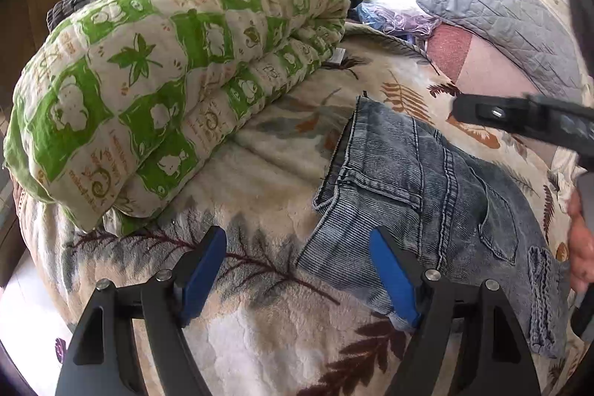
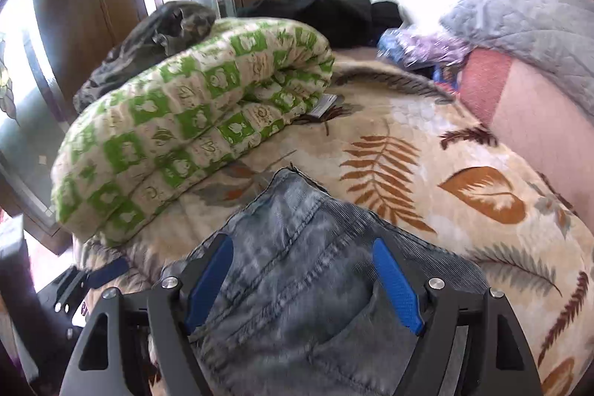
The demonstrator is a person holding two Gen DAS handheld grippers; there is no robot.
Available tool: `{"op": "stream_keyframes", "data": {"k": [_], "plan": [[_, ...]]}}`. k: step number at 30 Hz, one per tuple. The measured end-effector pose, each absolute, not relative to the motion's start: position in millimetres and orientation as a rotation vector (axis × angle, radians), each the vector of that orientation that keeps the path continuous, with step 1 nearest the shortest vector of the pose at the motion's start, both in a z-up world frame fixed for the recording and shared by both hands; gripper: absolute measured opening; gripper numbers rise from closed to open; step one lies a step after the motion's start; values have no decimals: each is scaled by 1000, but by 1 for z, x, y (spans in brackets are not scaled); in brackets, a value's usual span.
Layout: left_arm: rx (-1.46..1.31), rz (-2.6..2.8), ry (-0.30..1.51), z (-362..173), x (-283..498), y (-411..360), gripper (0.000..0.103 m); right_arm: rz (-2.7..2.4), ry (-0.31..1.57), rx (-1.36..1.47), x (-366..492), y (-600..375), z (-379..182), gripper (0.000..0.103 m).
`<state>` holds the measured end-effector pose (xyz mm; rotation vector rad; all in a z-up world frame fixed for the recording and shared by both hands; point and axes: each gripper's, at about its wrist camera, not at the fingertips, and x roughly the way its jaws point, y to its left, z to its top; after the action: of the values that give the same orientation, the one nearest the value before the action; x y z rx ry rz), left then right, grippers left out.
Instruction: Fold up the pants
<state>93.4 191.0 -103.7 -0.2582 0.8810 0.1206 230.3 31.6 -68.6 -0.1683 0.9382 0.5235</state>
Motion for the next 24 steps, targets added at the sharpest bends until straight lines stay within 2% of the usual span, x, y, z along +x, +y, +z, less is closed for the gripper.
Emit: {"op": "stream_keyframes", "data": {"k": [17,19,20,21,22,23,24], "plan": [[-434,-24,925,-129,128,170,80,516,1083,-338,316,114,-137,81],[-432,-47,930,-132,133,168,72,506,1110,-367,323,118,-148,81],[-435,-62,937,-133,136,166,62,502,1126,-370,326,118,-154,81],[-441,-87,940,-134,138,164,58,505,1143,-364,327,118,-160,81],[-440,-99,938,-134,139,162,51,512,1167,-350,329,117,-166,76],[-428,-111,933,-134,140,159,45,524,1181,-333,329,115,-171,62],[-420,-121,933,-134,141,157,42,532,1174,-318,328,113,-172,60]]}}
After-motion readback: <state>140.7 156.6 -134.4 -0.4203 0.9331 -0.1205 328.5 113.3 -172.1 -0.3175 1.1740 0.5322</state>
